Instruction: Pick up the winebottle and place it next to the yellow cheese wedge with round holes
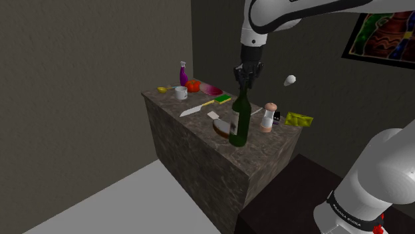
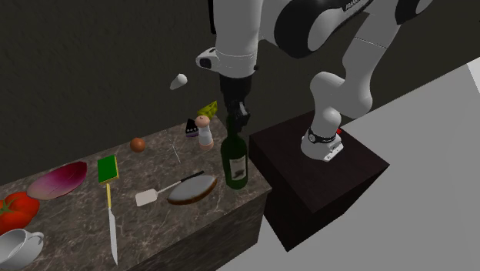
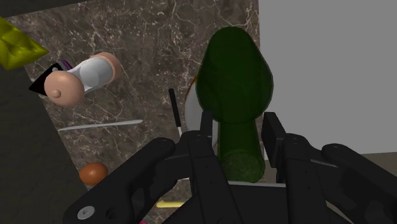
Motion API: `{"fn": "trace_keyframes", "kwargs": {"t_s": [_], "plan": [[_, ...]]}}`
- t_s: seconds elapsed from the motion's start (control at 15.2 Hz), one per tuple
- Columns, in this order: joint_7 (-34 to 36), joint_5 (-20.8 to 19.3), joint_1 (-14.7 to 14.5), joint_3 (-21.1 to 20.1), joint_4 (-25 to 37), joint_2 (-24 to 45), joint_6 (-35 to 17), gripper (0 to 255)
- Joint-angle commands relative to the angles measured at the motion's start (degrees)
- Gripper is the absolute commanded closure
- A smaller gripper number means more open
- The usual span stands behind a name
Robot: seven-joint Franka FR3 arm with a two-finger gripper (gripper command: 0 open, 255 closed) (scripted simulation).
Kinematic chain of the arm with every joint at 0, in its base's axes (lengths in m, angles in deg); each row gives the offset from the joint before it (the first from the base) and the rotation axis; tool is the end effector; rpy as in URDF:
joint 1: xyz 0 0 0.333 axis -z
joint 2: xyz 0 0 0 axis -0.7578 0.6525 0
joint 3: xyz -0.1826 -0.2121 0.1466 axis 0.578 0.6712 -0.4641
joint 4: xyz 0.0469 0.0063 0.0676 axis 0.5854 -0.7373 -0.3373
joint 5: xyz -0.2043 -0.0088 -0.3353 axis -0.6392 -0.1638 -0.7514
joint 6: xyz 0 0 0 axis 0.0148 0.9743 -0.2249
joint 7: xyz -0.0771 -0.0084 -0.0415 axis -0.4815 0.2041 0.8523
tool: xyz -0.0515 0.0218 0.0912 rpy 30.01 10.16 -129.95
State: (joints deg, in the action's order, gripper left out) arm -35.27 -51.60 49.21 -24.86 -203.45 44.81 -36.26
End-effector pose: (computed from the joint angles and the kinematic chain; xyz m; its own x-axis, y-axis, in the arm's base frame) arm 0.4661 0.0211 0.5453 0.9924 -0.1195 0.0279 -0.1202 -0.9924 0.0245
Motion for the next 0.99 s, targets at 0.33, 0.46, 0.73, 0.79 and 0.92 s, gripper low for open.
{"fn": "trace_keyframes", "kwargs": {"t_s": [0.33,0.46,0.73,0.79,0.92], "plan": [[-0.1,0.0,0.0,0.0,5.3,0.0,5.3,255],[-0.1,0.0,0.0,0.0,7.0,0.1,6.8,255],[-1.5,-0.2,0.5,0.9,8.7,-0.1,8.7,255],[-2.9,-0.5,1.1,1.9,8.3,-0.5,8.7,255],[-5.7,-1.0,2.1,3.7,7.7,-1.1,8.6,255]]}}
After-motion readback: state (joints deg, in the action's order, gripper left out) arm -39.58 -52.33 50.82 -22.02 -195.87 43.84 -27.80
